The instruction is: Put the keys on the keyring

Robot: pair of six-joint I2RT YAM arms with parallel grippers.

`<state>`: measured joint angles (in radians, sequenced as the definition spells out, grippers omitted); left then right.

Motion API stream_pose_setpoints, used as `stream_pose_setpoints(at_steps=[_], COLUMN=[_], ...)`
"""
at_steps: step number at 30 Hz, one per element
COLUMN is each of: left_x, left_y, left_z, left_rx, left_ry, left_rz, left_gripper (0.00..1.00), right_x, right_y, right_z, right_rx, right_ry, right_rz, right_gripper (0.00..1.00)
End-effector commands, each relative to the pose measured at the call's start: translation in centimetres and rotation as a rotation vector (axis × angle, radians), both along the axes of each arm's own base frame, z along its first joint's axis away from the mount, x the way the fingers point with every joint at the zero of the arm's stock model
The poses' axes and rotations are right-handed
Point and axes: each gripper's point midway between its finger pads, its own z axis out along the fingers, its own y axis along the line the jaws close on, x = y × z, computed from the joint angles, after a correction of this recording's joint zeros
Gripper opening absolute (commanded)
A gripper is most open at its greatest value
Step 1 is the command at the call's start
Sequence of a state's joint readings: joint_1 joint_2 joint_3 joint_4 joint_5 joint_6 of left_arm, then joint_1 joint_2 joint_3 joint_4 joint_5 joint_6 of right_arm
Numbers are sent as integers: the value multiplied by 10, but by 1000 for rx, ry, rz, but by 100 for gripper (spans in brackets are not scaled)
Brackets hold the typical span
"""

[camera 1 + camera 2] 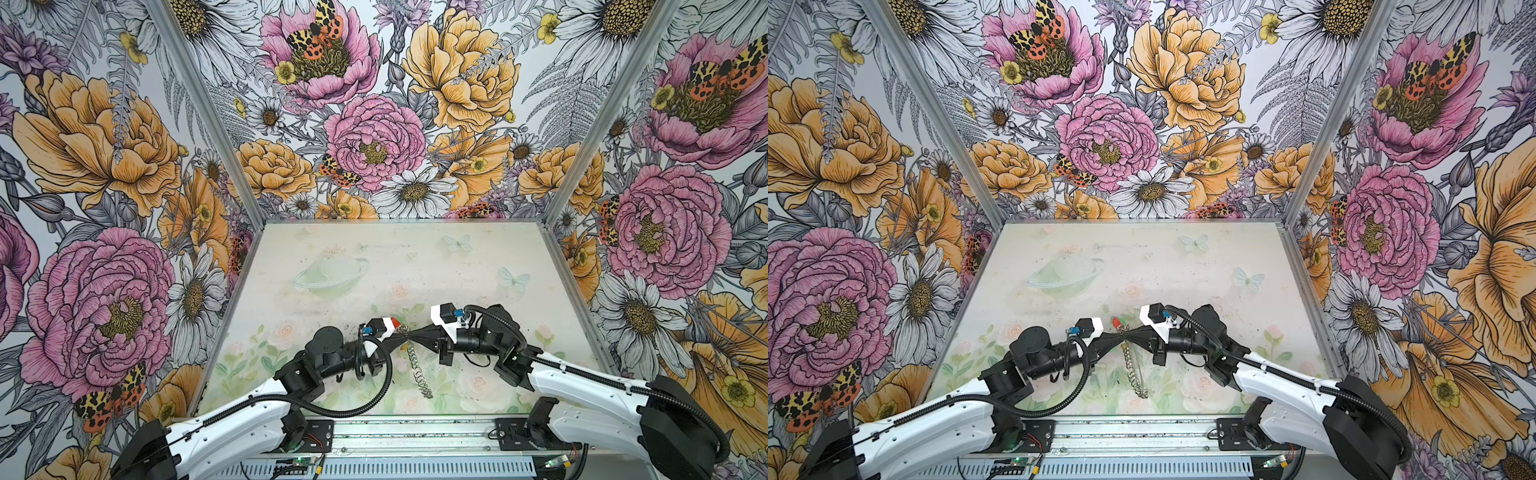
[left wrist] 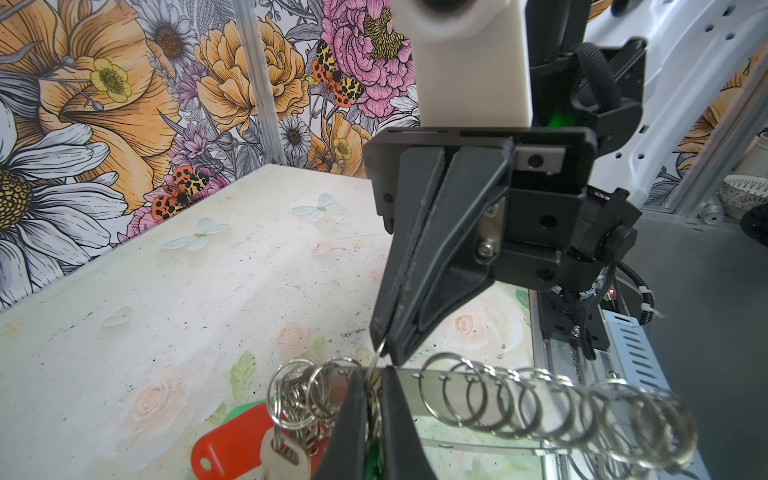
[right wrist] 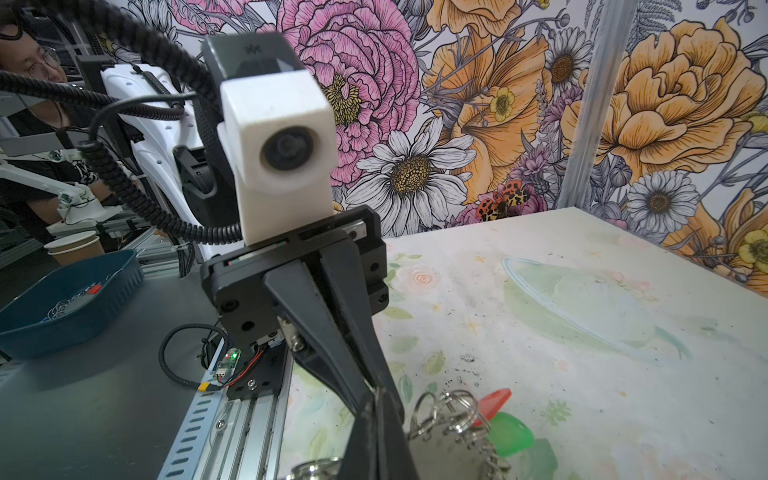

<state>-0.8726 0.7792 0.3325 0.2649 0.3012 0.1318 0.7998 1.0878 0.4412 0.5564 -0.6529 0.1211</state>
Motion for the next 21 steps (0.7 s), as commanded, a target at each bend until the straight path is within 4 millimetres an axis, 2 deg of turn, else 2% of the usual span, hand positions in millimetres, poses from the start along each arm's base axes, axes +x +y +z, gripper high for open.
stream_pose_setpoints(at_steps=[1,4,8,12,21], left_x=[6,10,13,15,18], left_y=[3,5,6,6,2], left_z=[-2,-5,-9,-13,-23], left_rx=[24,44,66,95,148], left_ry=[-25,-33,-43,-50,-56], left_rz=[33,58,75,83,85], left_gripper=[0,0,0,0,0], right_x=[-5,-3,-2,4,17], right_y=[0,-5,-10,-16,-15], right_z=[15,8,-2,-11,-23], right_rx=[11,-47,-129,-227,-356], right_ry=[-55,-49,-28,22,194], right_rz=[28,2,-21,-65,-125], right_gripper=[0,0,15,23,24])
